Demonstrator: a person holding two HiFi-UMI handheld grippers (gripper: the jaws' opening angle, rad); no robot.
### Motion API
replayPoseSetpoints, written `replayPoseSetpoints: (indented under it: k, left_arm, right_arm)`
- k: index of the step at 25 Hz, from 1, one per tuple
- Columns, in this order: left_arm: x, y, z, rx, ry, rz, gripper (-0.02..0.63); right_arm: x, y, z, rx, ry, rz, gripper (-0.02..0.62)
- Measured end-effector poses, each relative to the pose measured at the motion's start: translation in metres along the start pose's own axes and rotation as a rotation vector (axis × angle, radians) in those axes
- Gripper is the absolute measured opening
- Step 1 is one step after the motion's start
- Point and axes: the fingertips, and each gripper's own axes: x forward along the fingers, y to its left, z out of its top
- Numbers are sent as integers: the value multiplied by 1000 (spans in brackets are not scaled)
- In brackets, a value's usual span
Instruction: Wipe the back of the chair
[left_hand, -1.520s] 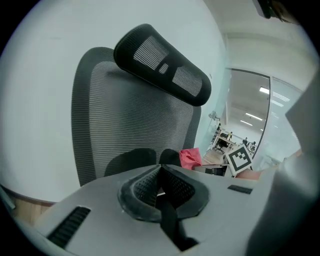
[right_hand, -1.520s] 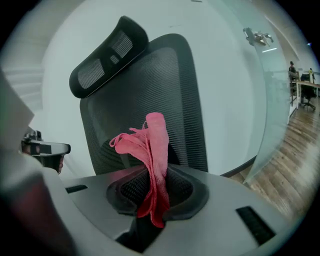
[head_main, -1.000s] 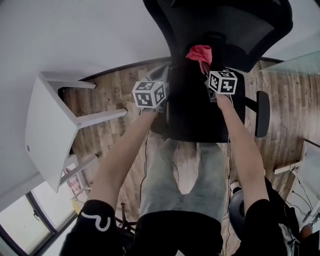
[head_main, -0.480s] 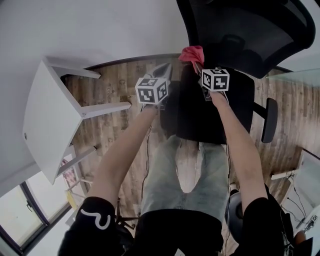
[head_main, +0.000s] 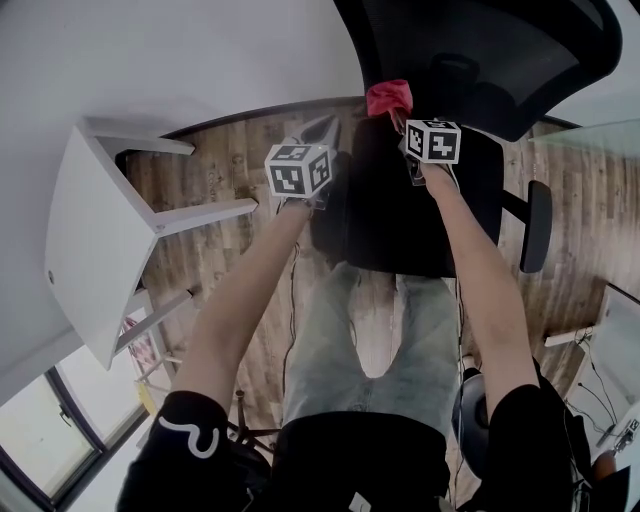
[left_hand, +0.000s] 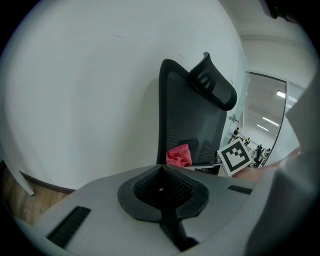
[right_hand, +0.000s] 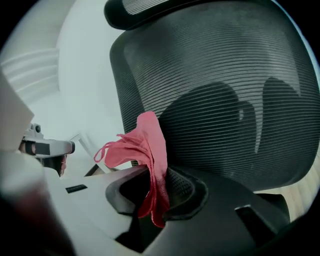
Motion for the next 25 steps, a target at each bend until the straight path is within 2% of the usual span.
replayPoseSetpoints:
  k: [12, 19, 25]
  left_arm:
    - [32, -68, 3, 39, 13, -34, 25]
    - [60, -124, 8, 49, 12, -69, 25]
    - [81, -168, 13, 64, 9, -104, 25]
  right_arm:
    - [-55, -100, -5, 86, -10, -106, 89]
    - [-109, -189, -9, 135, 2, -233, 89]
    - [-149, -240, -8, 146, 3, -297, 89]
